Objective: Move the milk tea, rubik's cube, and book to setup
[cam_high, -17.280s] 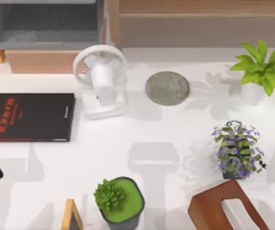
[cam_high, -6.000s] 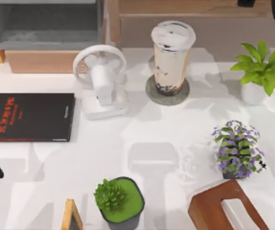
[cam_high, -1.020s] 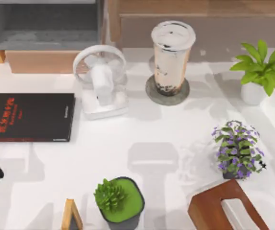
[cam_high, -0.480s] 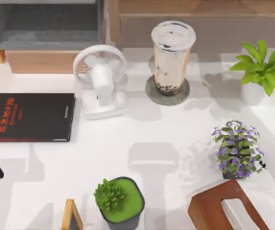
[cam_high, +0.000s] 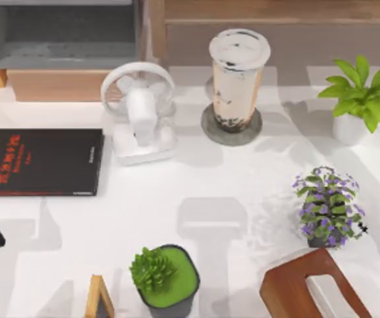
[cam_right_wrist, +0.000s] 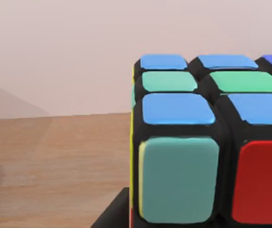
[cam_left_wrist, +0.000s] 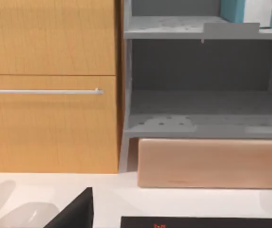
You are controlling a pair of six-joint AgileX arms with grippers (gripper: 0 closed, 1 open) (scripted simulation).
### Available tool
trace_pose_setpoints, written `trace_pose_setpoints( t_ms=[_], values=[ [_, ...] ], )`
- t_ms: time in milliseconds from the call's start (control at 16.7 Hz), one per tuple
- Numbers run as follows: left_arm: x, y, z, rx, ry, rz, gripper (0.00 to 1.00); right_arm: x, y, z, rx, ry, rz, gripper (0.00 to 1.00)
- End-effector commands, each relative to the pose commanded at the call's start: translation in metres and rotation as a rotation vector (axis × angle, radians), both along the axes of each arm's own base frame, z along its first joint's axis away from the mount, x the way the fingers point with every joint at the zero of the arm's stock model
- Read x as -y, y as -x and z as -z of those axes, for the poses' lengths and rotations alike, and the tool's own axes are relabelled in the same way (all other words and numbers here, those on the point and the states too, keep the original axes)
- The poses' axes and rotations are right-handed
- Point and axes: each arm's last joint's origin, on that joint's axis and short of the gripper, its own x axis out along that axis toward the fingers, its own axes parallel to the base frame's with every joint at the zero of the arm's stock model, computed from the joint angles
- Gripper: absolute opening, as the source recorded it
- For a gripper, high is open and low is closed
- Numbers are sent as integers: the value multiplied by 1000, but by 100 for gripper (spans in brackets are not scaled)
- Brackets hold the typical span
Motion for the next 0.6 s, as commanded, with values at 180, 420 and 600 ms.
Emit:
trace_pose_setpoints(
  t_ms=[180, 420, 600],
  values=[
    [0, 0, 0, 0, 0, 0, 100, 2, -26, -7, 25, -22, 20, 0],
    [0, 0, 0, 0, 0, 0, 100, -4, -61, 3, -12, 7, -11, 0],
    [0, 0, 0, 0, 0, 0, 100, -7, -78, 15, -53, 43, -34, 0]
  ],
)
